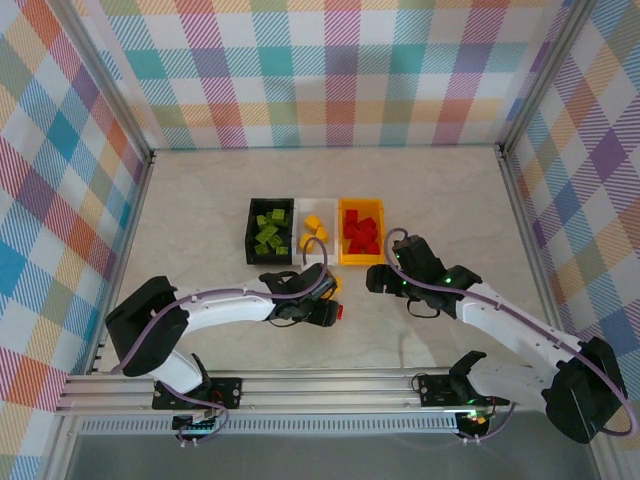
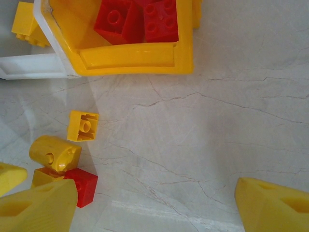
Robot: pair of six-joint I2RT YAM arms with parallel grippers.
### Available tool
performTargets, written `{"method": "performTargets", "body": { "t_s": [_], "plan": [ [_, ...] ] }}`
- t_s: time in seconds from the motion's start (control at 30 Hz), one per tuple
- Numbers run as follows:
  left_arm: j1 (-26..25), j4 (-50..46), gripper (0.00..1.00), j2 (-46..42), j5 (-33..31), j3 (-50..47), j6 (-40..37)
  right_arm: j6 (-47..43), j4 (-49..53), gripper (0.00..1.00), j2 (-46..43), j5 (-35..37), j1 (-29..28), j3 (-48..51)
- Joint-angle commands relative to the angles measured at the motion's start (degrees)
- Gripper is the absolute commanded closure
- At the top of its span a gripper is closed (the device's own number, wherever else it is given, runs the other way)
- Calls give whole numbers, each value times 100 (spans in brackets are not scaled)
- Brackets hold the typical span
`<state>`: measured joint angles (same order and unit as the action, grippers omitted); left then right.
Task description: Sort the legos into containers by color
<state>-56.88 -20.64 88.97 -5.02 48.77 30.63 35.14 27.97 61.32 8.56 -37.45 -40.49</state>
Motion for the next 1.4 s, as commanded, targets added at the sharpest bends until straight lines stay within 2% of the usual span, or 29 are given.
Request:
{"method": "performTargets", "body": {
  "t_s": [0.0, 0.1, 0.17, 0.33, 0.4, 0.67, 0.77, 0.87, 0.93, 1.03, 1.17, 1.37],
  "plan": [
    [0, -268, 37, 74, -393, -35, 48, -68, 46, 15, -119, 14, 45, -64],
    [66, -466, 47, -48, -600, -108, 140, -68, 36, 15, -129, 6, 45, -76],
    [128, -540, 49, -181, -696, -193, 164, -68, 27, 15, -132, -3, 45, -82],
    [178, -436, 37, -153, -550, -215, 79, -51, -7, 15, -119, -25, 50, -83],
    [175, -378, 38, -15, -531, -156, 57, -42, 1, 15, -114, -38, 53, -87],
    [177, -367, 63, 299, -518, 55, -75, -17, 68, 15, -223, -1, 54, -73],
    [169, -591, 69, -107, -531, 51, 29, -24, 86, 15, -258, -3, 54, -83],
    [190, -772, 66, -934, -800, 141, 62, -39, 58, 15, -270, 12, 59, -74],
    [312, -854, 65, -1124, -962, 482, -7, -16, 22, 15, -261, 17, 63, -53],
    [762, -912, 65, -809, -1023, 1200, -128, -1, -1, 15, -252, 6, 63, -14],
    [1339, -572, 65, 86, -832, 2167, -173, -29, 73, 15, -299, 25, 63, 4],
    [1656, -929, 65, 1632, -1193, 3759, -161, -29, 39, 15, -423, -77, 71, 93]
  ]
}}
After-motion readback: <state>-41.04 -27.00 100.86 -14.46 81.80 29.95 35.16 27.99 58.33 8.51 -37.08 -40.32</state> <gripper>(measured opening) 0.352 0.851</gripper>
